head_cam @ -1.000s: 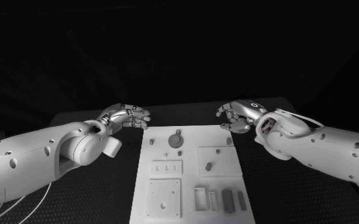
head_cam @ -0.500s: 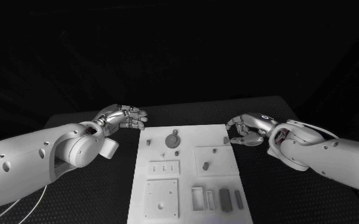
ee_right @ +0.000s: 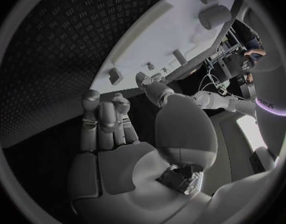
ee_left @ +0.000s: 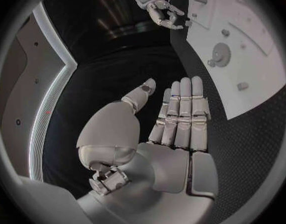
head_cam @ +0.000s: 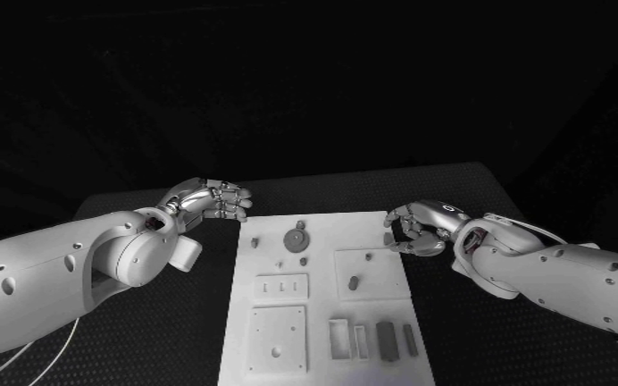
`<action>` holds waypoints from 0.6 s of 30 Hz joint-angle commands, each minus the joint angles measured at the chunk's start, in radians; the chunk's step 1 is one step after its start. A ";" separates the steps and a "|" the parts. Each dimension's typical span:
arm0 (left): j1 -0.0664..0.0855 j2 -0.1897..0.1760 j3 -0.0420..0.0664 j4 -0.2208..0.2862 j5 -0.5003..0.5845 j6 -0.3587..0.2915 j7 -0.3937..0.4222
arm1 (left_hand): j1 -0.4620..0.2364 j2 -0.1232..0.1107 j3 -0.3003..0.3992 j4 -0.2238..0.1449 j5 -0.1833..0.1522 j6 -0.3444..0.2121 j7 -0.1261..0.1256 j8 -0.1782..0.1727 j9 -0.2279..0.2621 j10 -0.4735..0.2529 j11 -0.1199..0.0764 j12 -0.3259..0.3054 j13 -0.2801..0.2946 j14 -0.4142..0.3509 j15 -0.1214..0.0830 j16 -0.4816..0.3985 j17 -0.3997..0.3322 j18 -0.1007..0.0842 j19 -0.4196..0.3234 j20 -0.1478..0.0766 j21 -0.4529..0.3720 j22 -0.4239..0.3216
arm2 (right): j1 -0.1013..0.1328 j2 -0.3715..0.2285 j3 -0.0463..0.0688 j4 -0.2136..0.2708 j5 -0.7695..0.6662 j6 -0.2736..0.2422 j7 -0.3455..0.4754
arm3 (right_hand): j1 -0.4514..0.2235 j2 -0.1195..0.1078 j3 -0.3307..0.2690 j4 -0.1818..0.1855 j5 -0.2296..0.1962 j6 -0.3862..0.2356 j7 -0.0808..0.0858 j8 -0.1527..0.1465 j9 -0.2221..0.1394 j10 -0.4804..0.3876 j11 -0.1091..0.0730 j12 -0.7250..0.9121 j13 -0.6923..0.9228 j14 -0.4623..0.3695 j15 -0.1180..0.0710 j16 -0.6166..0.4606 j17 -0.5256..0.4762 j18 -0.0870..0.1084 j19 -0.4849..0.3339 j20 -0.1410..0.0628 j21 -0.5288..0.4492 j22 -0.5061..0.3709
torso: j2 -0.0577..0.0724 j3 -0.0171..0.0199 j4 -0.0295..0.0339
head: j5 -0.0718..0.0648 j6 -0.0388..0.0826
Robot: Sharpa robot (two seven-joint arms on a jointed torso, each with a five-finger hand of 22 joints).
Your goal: Assemble the parts on the task board
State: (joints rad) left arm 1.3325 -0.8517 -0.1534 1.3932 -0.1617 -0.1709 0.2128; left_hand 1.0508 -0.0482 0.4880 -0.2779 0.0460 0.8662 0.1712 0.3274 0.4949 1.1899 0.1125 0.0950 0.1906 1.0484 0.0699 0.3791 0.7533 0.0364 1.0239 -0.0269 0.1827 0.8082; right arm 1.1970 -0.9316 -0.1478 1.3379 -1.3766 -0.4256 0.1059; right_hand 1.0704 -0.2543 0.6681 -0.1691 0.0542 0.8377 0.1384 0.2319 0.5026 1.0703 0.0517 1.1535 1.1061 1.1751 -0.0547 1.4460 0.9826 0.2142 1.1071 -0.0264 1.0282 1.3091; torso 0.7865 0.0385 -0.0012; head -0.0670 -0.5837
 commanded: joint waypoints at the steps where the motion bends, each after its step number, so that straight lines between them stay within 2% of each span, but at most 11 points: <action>1: -0.001 0.002 0.000 0.000 -0.003 0.017 0.011 | -0.004 0.001 0.001 -0.003 0.005 0.000 0.000 0.001 0.000 0.004 0.005 -0.007 0.001 0.008 -0.001 -0.005 0.001 0.009 0.003 -0.004 -0.004 0.002 | -0.004 0.010 0.000 -0.010 -0.018 -0.050 -0.033 | -0.005 -0.005 0.000 0.010 0.002 0.018 0.026 -0.003 -0.001 -0.008 0.000 -0.001 -0.001 -0.002 0.000 0.000 0.005 0.048 -0.005 0.000 -0.004 0.011 | 0.000 -0.0001 0.0021 | -0.001 -0.004; 9: -0.002 0.004 0.000 -0.002 -0.003 0.020 0.011 | -0.005 0.001 0.001 -0.002 0.005 0.000 0.000 0.000 -0.001 0.004 0.005 -0.008 0.001 0.008 -0.001 -0.006 0.002 0.009 0.003 -0.004 -0.005 0.002 | -0.032 0.038 0.001 -0.033 -0.026 -0.058 -0.054 | -0.007 -0.003 0.000 0.021 0.002 0.018 0.025 -0.002 -0.001 -0.007 -0.001 0.003 -0.002 0.005 -0.001 0.005 0.012 0.048 -0.001 -0.001 -0.002 0.011 | 0.000 -0.0009 0.0021 | 0.001 -0.009; 14: -0.002 0.003 0.000 -0.001 -0.003 0.020 0.010 | -0.005 0.001 0.001 -0.002 0.005 -0.001 0.001 0.000 -0.001 0.004 0.005 -0.008 0.002 0.008 -0.001 -0.006 0.002 0.009 0.003 -0.004 -0.005 0.002 | -0.037 0.047 0.001 -0.050 -0.029 -0.066 -0.064 | -0.005 -0.001 0.001 0.023 0.002 0.019 0.024 -0.001 -0.001 -0.007 -0.002 0.004 -0.002 0.008 -0.001 0.006 0.015 0.048 0.000 -0.002 -0.001 0.011 | -0.001 -0.0020 -0.0006 | 0.000 -0.012; 18: -0.002 0.003 0.000 -0.001 -0.003 0.020 0.009 | -0.005 0.001 0.001 -0.002 0.005 -0.001 0.001 -0.001 -0.001 0.004 0.006 -0.009 0.002 0.008 -0.001 -0.007 0.003 0.009 0.003 -0.004 -0.005 0.002 | -0.037 0.047 0.001 -0.060 -0.030 -0.065 -0.067 | 0.001 0.012 0.004 0.029 0.002 0.041 0.017 0.012 0.005 0.001 -0.008 0.009 -0.003 0.021 -0.007 0.012 0.027 0.048 0.006 -0.005 0.002 0.011 | -0.001 -0.0021 0.0013 | -0.003 -0.011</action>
State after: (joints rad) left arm 1.3304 -0.8503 -0.1536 1.3901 -0.1620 -0.1675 0.2122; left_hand 1.0508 -0.0482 0.4880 -0.2779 0.0460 0.8662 0.1712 0.3274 0.4948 1.1899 0.1124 0.0910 0.1914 1.0484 0.0699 0.3791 0.7546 0.0364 1.0239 -0.0269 0.1827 0.8090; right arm 1.1607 -0.8847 -0.1475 1.2803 -1.3911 -0.4784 0.0531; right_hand 1.0708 -0.2538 0.6722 -0.1461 0.0542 0.8417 0.1344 0.2387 0.5051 1.0710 0.0514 1.1581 1.1036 1.1891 -0.0605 1.4533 1.0067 0.2143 1.1064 -0.0252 1.0282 1.3091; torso 0.7855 0.0366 -0.0005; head -0.0674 -0.5950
